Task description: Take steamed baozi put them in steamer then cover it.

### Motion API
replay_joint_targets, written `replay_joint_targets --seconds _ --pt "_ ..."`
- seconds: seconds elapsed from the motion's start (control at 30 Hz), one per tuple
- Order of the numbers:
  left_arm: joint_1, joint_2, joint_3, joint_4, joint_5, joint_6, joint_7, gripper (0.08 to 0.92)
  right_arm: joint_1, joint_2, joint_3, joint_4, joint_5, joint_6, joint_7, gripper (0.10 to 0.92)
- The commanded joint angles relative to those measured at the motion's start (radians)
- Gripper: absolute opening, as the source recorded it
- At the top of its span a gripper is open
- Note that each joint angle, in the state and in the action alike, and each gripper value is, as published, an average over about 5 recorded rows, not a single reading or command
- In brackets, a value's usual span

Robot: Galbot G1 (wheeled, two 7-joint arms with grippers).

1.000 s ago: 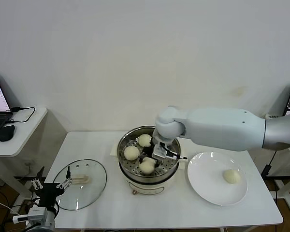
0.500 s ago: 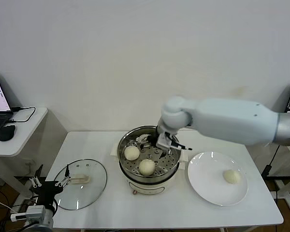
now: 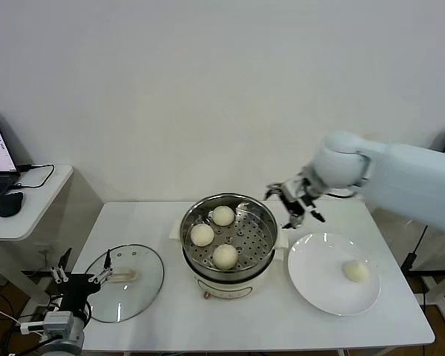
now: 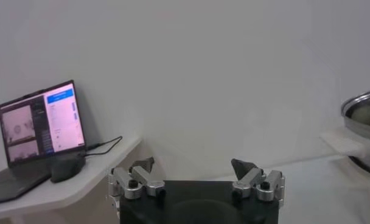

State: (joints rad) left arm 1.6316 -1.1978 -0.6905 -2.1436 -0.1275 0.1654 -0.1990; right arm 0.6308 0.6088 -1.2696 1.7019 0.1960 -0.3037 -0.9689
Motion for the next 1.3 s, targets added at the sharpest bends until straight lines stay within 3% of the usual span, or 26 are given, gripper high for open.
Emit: replay_joint_targets --seconds 0.03,0.23,0.57,1.3 --pt "-0.001 0.008 0.008 -0.001 -0.001 0.000 0.000 0.823 -0.151 -0.272 0.094 0.018 -0.048 -0.088 -0.065 0.823" --pt "0.006 0.004 0.012 -0.003 0.004 -0.002 0.000 0.823 -0.376 -0.310 0.304 -0.080 -0.185 0.040 -0.152 0.823" --pt "0.023 0.000 0.002 -0.008 0.014 -0.002 -0.002 0.823 -0.803 -0.257 0.657 -0.242 -0.359 0.159 -0.157 0.823" --pt "0.035 -0.014 -0.007 -0.005 0.024 -0.002 -0.002 0.823 -0.915 -0.096 0.719 -0.408 -0.476 0.171 -0.089 0.814"
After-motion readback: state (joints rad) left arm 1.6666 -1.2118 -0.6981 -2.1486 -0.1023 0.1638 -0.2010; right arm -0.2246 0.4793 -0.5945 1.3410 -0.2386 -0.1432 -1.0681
